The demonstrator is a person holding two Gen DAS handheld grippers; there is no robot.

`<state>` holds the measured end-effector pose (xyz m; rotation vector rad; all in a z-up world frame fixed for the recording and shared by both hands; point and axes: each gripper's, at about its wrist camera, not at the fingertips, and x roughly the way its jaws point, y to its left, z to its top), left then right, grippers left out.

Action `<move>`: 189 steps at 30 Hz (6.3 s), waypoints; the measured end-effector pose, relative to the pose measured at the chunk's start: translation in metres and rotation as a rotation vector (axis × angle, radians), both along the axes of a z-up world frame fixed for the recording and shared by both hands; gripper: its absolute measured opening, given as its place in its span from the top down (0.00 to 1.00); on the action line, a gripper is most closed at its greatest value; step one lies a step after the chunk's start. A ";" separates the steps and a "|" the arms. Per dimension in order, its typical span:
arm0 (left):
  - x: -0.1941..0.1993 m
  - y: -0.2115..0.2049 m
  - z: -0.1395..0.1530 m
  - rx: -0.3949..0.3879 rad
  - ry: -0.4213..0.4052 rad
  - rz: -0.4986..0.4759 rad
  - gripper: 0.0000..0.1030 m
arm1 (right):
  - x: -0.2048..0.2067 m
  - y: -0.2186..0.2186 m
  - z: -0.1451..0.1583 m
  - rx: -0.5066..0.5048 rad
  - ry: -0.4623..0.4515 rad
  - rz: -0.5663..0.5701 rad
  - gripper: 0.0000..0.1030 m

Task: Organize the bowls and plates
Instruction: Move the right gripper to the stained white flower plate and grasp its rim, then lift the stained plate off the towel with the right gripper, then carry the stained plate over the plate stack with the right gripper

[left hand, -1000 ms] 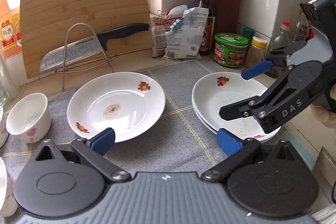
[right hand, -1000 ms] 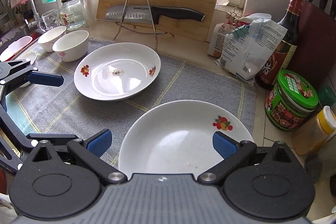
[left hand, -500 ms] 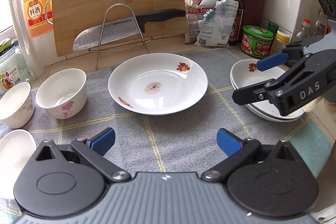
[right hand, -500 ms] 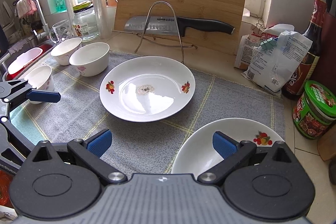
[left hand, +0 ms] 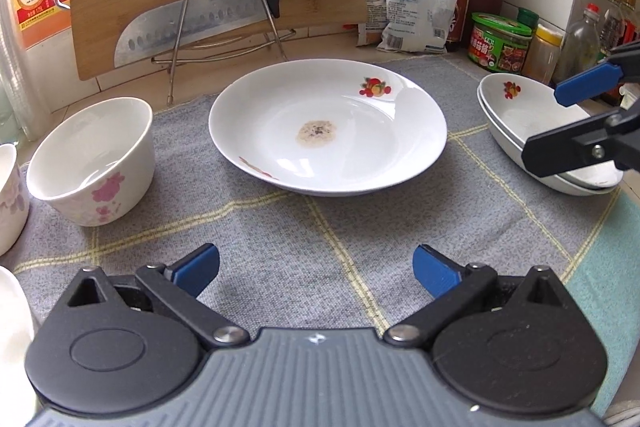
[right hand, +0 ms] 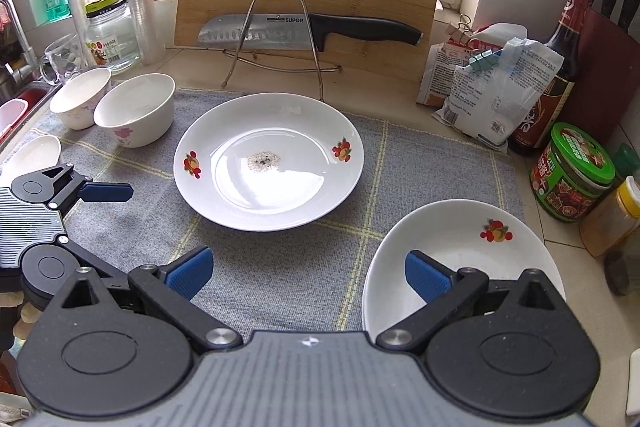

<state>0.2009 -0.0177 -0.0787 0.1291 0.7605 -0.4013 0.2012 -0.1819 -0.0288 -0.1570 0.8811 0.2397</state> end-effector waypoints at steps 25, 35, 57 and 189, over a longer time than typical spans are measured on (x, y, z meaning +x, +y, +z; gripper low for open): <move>0.036 -0.022 -0.010 -0.004 -0.047 0.016 0.00 | 0.115 -0.008 -0.029 0.030 0.123 0.208 0.00; 0.036 -0.020 -0.010 -0.009 -0.056 -0.011 0.00 | 0.174 -0.006 -0.056 0.096 0.255 0.273 0.00; 0.045 -0.018 -0.008 0.000 -0.032 -0.038 0.00 | 0.200 0.008 -0.063 0.130 0.295 0.377 0.00; -0.039 -0.093 0.052 -0.006 -0.050 -0.597 0.03 | 0.037 -0.114 0.011 0.283 0.232 0.060 0.00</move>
